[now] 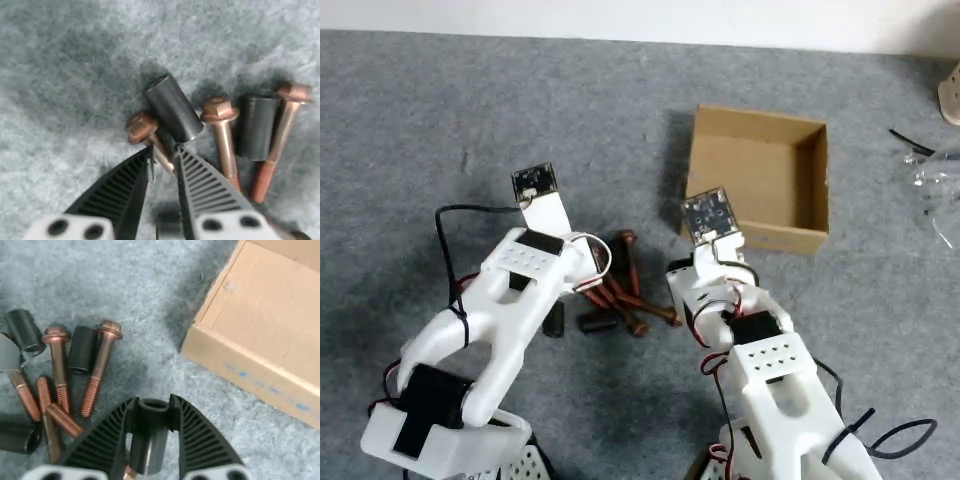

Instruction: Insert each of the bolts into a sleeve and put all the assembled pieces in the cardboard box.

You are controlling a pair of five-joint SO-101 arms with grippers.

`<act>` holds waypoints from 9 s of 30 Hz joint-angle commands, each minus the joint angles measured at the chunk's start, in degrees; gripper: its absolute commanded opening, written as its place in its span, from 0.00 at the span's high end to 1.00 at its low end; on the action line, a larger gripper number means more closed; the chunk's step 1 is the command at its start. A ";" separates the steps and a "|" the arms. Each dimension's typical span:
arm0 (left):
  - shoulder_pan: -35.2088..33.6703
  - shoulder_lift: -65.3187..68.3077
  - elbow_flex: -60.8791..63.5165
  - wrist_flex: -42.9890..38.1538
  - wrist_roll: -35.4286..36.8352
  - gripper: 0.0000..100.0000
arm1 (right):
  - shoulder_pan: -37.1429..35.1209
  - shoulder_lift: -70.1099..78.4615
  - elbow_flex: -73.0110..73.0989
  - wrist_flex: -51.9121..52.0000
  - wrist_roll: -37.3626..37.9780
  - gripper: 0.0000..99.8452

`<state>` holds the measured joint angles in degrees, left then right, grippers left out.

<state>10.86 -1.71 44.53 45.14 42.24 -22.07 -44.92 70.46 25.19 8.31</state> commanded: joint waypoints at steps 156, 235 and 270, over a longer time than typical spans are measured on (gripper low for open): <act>-9.01 -102.29 49.98 -5.27 -14.33 0.99 | -2.95 -40.66 20.00 -3.38 0.53 1.00; 15.78 -102.29 49.01 -36.04 -14.24 0.99 | -13.67 -59.47 33.19 0.04 15.65 1.00; 15.96 -102.29 52.62 -23.91 -7.12 0.99 | -14.90 -59.47 33.19 0.22 15.82 1.00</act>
<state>26.59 -102.64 95.96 18.86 35.21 -37.10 -103.30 96.04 25.71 23.52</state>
